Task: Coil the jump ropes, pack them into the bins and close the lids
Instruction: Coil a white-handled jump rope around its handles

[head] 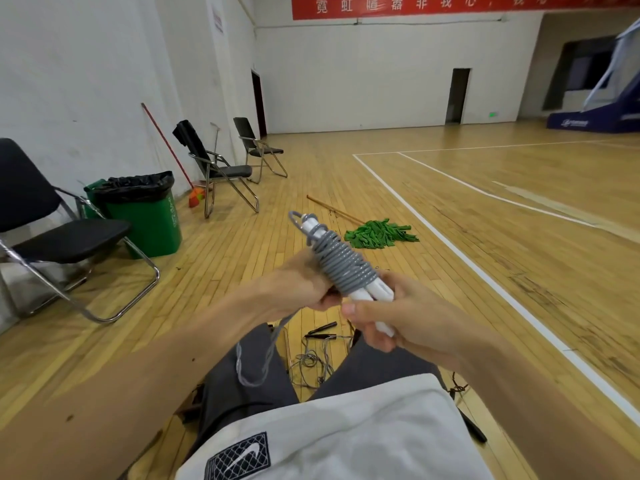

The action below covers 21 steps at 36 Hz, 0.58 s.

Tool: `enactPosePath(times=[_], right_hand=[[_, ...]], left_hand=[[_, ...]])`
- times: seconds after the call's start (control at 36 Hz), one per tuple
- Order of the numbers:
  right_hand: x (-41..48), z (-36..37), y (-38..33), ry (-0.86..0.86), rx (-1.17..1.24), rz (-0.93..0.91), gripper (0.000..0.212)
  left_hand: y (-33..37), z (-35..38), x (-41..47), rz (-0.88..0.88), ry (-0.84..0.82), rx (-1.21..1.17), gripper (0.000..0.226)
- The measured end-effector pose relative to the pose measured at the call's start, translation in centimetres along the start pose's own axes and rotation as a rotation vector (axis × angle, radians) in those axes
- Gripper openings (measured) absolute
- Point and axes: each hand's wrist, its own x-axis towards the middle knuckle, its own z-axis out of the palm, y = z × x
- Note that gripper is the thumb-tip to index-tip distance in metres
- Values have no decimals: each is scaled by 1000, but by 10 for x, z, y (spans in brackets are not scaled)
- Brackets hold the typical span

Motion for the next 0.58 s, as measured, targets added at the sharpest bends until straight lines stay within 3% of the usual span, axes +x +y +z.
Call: enactPosePath(times=[0.08, 0.14, 0.28, 0.44, 0.58], right_hand=[[5, -9, 1, 35, 89, -17, 52], [6, -17, 1, 82, 116, -31, 43], [8, -33, 8, 126, 100, 2, 26], [11, -38, 17, 162, 9, 33, 35], [12, -30, 21, 146, -205, 37, 31]], left_hand=[[6, 10, -6, -51, -9, -64, 27], [4, 11, -9, -78, -60, -40, 20], [4, 9, -13, -88, -144, 29, 29], [9, 6, -16, -92, -197, 294, 34], [22, -1, -15, -83, -274, 686, 26]])
